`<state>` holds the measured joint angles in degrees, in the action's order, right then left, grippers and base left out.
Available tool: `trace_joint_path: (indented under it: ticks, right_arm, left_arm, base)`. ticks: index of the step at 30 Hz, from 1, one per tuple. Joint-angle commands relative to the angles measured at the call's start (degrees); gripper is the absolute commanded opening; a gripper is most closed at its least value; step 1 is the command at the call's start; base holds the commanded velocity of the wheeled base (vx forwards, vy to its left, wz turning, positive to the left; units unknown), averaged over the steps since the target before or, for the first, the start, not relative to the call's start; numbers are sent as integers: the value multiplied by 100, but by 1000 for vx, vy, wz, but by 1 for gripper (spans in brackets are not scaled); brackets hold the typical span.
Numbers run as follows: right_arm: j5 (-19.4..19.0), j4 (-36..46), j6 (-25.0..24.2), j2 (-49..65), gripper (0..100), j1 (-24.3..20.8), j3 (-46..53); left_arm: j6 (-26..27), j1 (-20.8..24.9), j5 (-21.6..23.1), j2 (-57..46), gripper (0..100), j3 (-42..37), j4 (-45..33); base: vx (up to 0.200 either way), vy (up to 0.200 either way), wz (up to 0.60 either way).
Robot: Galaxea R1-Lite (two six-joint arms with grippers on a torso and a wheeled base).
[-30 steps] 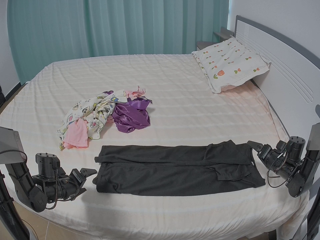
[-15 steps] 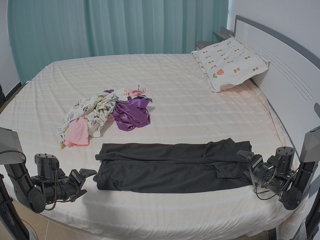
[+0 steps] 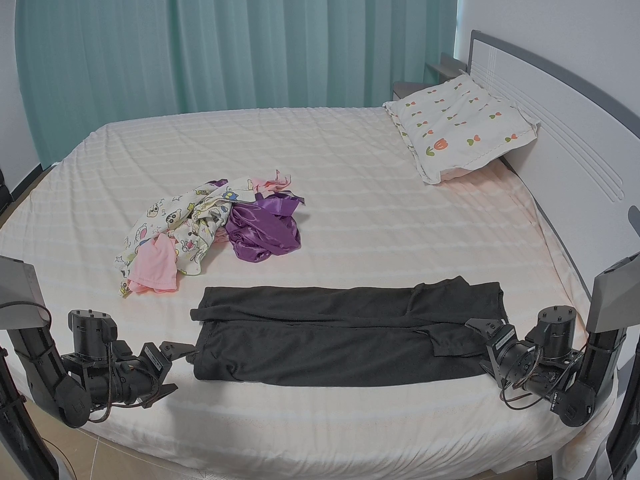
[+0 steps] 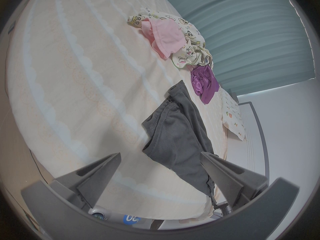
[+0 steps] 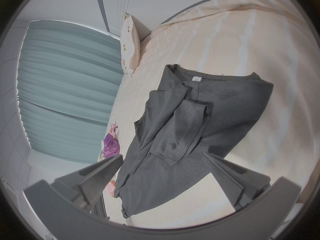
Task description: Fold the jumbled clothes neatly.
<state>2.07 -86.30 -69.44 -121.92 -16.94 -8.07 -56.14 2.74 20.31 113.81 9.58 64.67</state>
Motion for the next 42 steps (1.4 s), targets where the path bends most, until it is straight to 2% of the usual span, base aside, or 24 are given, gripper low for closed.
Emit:
trace_joint_path:
  ticks: [1, 20, 30, 31, 42]
  right_arm:
    - [-14, -19, -17, -122, 100, -11, -63]
    - [21, -115, -131, -807, 100, 77, -652]
    - [12, -186, -131, -807, 100, 77, -696]
    - [21, -221, -131, -798, 0, 60, -678]
    - [153, -230, -131, -464, 0, -98, -336]
  left_arm:
    - [-11, -2, -9, 27, 100, 26, 2]
    - [-29, -2, -1, 36, 100, 35, 2]
    - [-38, -2, -1, 53, 100, 35, 2]
    - [-38, -2, -1, 53, 100, 35, 2]
    - [-38, -11, -1, 71, 100, 26, 2]
  base:
    - [0, 0, 0]
    - [0, 0, 0]
    - [0, 0, 0]
    - [0, 0, 0]
    - [0, 0, 0]
